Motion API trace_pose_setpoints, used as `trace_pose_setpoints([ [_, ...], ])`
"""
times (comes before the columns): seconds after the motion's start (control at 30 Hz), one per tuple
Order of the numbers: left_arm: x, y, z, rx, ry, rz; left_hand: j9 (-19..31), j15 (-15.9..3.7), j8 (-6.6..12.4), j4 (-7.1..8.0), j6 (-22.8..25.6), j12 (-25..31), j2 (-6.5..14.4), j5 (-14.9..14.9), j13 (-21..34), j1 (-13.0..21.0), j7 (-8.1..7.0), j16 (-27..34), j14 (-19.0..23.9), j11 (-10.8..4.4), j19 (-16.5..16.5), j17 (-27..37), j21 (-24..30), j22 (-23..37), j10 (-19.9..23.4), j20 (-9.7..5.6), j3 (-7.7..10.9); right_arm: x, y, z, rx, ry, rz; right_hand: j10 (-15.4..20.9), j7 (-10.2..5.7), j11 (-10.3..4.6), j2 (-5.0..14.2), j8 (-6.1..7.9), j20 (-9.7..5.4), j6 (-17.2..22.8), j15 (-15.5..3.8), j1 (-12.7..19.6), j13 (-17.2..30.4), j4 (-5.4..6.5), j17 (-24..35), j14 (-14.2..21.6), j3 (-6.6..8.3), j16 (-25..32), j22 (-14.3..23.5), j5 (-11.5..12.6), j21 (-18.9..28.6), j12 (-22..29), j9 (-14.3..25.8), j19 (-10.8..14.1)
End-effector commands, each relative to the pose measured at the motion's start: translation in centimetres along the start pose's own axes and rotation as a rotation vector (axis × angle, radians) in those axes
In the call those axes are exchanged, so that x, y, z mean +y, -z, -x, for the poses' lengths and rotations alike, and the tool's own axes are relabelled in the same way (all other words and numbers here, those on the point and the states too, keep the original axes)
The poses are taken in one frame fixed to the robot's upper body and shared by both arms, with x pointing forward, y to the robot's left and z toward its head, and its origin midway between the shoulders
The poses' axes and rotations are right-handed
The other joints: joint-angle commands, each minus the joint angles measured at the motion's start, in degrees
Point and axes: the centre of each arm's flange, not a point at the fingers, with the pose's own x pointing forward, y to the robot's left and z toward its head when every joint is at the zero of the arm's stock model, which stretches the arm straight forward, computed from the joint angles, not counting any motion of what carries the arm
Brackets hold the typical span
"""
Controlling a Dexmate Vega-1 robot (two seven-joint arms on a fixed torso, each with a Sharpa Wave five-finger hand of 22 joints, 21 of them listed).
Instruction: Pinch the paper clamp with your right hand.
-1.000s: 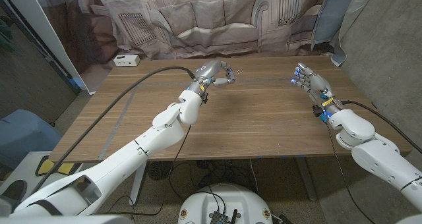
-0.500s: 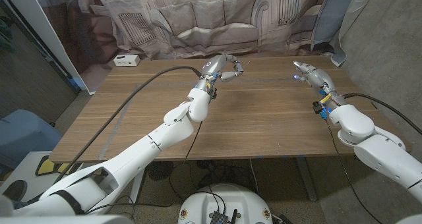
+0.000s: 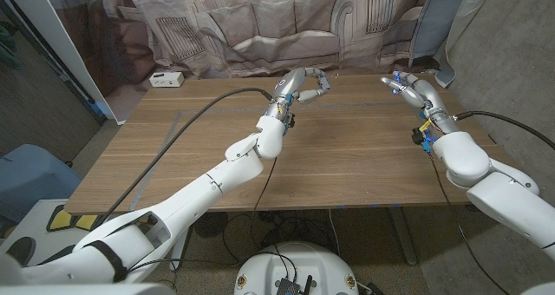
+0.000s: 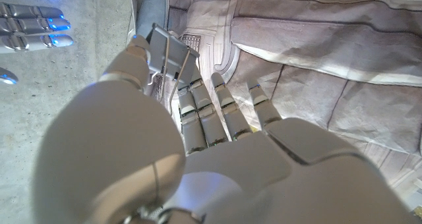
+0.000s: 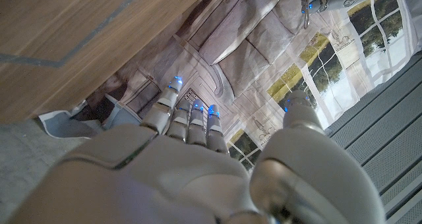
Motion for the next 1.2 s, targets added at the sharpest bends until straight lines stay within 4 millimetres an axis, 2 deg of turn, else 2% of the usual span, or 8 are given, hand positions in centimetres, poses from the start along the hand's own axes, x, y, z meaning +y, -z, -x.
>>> trace_pose_setpoints([
  [0.03,-0.9,-1.2,-1.2,-0.033,0.027,0.019,0.3,-4.68,-0.57,0.16,1.0,-0.7,2.0,0.1,0.4,2.9,-2.48,-0.5,0.2,-4.08,0.2,0.0,-0.5,0.1,3.1,0.0,-0.41,-0.1,-3.5,0.8,-0.052,0.089,0.158,0.6,-0.04,-0.17,-0.1,0.22,0.46,0.5,-0.11,2.0,0.3,-0.15,0.1,0.9,0.93,0.2,0.2,0.0,0.3,-0.1,0.1,1.2],
  [0.5,-1.5,-3.0,-1.5,-0.059,0.006,0.0,0.4,-4.65,-1.14,0.3,0.5,-1.2,1.8,0.0,0.8,2.9,-2.52,-1.0,-0.2,-4.12,-0.4,-0.1,-0.9,0.1,2.6,0.01,-0.77,0.4,-5.7,1.2,-0.037,0.114,0.227,1.8,0.15,-0.07,-1.7,0.37,1.09,1.3,0.22,4.8,0.4,0.14,0.0,2.9,1.29,0.5,0.2,-0.1,0.5,-0.1,0.2,3.1],
  [0.6,-1.4,-3.1,-1.4,-0.049,-0.011,0.004,0.5,-4.61,-1.12,0.31,0.7,-1.2,1.8,0.0,0.8,2.9,-2.57,-1.1,-0.3,-4.27,-0.5,-0.1,-1.0,0.1,2.8,0.0,-0.81,0.4,-6.1,1.4,-0.02,0.115,0.233,2.8,0.42,-0.14,-2.24,0.4,1.21,1.7,0.64,5.2,0.4,0.49,0.0,4.3,1.17,0.9,0.2,-0.2,0.7,0.2,0.2,4.4],
  [0.67,-1.4,-3.2,-1.4,-0.05,-0.017,-0.011,0.5,-4.64,-1.14,0.32,0.8,-1.2,1.8,0.0,0.9,3.0,-2.63,-1.1,-0.3,-4.28,-0.5,-0.1,-1.0,0.1,3.0,0.0,-0.82,0.4,-6.4,1.6,-0.009,0.12,0.248,4.0,0.63,-0.09,-2.64,0.25,1.25,1.6,0.65,5.1,0.4,0.75,0.0,4.8,0.98,0.9,0.2,-0.3,0.7,0.5,0.2,5.0],
  [0.9,-1.6,-3.8,-1.2,-0.068,-0.039,-0.053,0.5,-4.74,-1.23,0.33,0.8,-1.2,2.0,0.1,1.0,3.2,-2.65,-1.2,-0.3,-4.29,-0.5,-0.1,-1.0,0.1,3.1,-0.03,-0.81,0.8,-7.8,2.1,0.029,0.113,0.289,5.0,1.1,0.15,-3.79,0.15,1.38,1.8,1.03,4.2,0.5,1.43,0.1,6.0,0.16,1.2,0.2,-0.4,0.8,0.7,0.2,6.2],
  [1.2,-2.1,-4.7,-1.3,-0.092,-0.053,-0.072,0.5,-4.67,-1.28,0.31,1.0,-1.2,2.2,0.1,1.2,3.4,-2.67,-1.2,-0.3,-4.54,-0.5,-0.1,-1.1,0.2,3.5,-0.04,-0.8,1.7,-8.8,2.0,0.025,0.101,0.295,6.4,1.84,0.39,-4.39,0.4,1.64,3.0,1.21,3.2,0.5,2.1,0.3,7.7,-0.53,1.7,0.2,-0.4,1.1,0.9,0.3,8.2],
])
